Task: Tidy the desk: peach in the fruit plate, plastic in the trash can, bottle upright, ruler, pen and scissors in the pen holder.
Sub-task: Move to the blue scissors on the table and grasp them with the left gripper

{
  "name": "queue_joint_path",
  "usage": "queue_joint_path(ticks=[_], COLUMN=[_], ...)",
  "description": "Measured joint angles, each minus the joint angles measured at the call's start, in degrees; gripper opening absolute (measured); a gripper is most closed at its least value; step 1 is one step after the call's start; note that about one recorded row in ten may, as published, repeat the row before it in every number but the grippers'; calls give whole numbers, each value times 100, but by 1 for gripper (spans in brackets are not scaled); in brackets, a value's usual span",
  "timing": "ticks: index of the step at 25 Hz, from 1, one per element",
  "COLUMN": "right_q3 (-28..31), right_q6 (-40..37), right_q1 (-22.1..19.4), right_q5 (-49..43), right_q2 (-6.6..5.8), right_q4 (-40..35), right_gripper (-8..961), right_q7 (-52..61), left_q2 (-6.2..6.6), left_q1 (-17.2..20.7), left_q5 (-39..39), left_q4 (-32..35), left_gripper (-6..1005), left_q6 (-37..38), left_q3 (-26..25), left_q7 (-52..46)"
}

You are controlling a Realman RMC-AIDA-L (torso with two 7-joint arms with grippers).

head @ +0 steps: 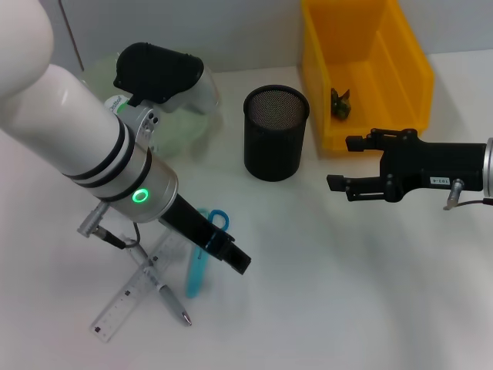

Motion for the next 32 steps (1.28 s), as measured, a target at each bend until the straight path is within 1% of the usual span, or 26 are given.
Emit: queue_joint_path(ticks=[10,16,32], right_q3=[-14,-15,-15], right_q6=[52,55,54], right_q1=[13,28,60], right_q5=[-9,-69,-81], right_q2=[1,13,11], right_q4=[25,5,22], right_gripper=[814,814,814], right_q7=[3,5,5], left_q2=[0,-3,-9], left_q1=[17,13,-52], left_q5=[44,236,242], left_q4=[-137,-176,-398], left_gripper=[784,784,782], left_q6=[-14,-49,-188], left_q3=[136,147,257], left_q7=[0,-39,-23])
